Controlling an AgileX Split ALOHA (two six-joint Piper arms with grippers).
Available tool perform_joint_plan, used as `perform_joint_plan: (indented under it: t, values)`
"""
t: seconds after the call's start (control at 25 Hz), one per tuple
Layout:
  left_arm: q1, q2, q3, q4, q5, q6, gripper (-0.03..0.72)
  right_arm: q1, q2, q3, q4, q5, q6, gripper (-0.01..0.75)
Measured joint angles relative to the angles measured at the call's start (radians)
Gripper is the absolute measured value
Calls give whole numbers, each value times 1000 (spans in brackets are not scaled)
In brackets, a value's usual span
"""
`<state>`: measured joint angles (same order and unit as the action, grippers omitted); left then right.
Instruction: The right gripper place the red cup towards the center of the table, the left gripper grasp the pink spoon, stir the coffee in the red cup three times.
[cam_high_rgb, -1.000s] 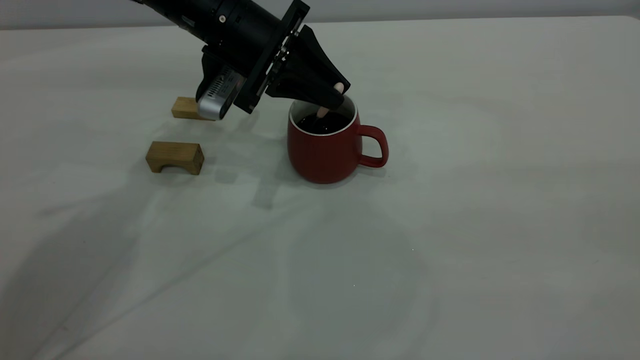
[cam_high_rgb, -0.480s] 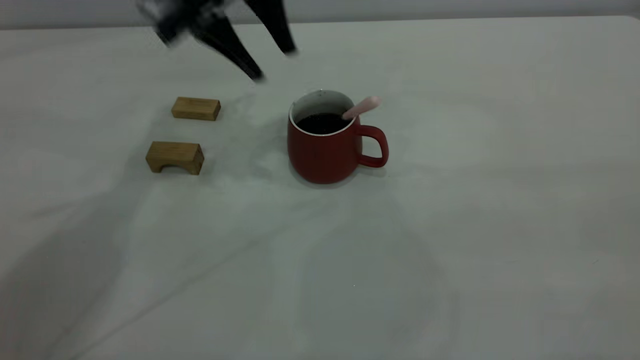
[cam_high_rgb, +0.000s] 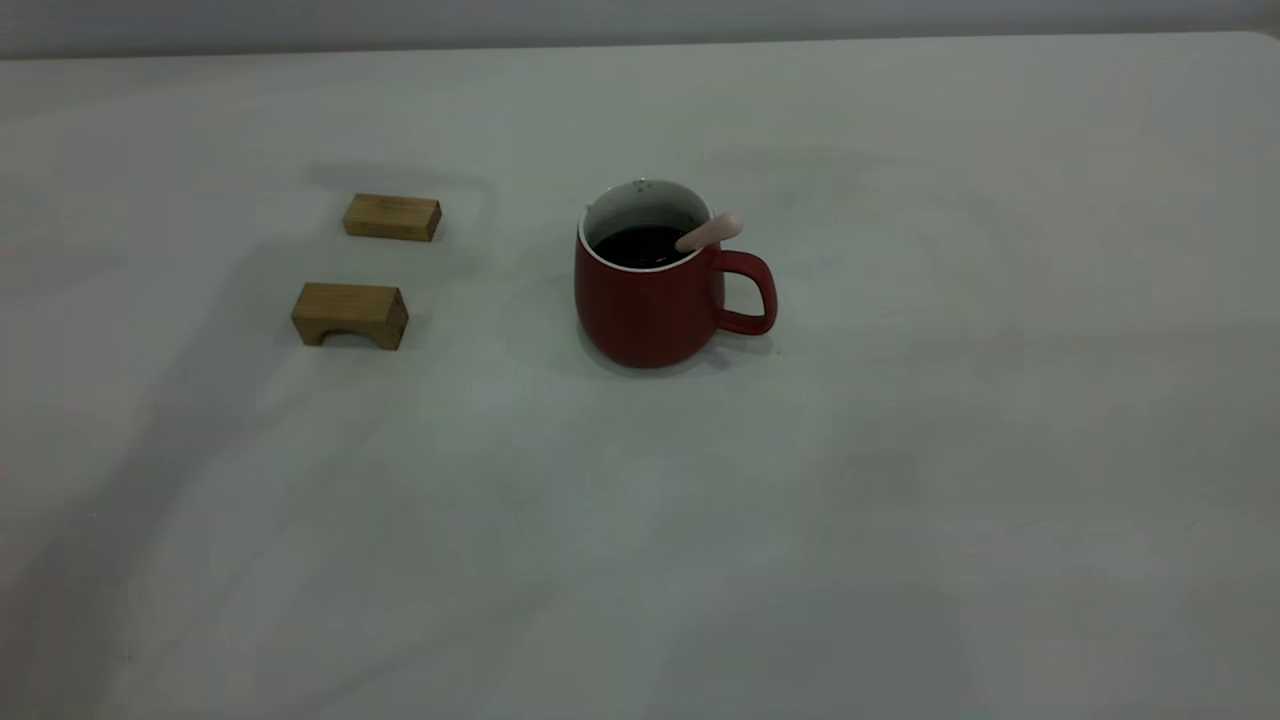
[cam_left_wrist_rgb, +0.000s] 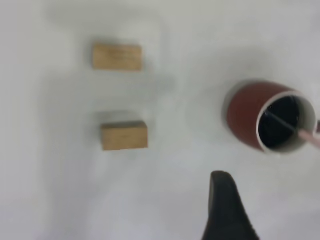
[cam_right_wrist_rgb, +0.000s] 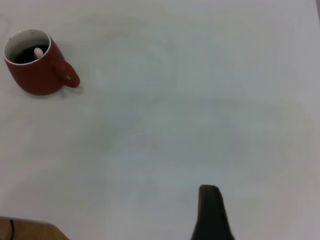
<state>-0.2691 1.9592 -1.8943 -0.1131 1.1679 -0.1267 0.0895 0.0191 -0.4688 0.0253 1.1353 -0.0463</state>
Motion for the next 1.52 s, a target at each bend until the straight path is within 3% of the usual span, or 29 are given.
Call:
perform_joint_plan:
  t: [0.24, 0.6, 0.76, 0.96, 1.2, 1.52]
  values:
    - [-1, -327, 312, 141, 0, 34, 515, 0, 0, 0, 0, 0, 0, 585]
    - [-1, -838, 819, 150, 0, 133, 515, 0, 0, 0, 0, 0, 0, 585]
    - [73, -1098, 1001, 129, 0, 164, 515, 0, 0, 0, 1, 0, 0, 585]
    - [201, -1390, 1155, 127, -2, 164, 515, 0, 0, 0, 1, 0, 0, 585]
    - [211, -1699, 1304, 87, -18, 164, 515, 0, 0, 0, 1, 0, 0, 585]
    - [211, -1894, 1403, 80, -44, 164, 515, 0, 0, 0, 1, 0, 0, 585]
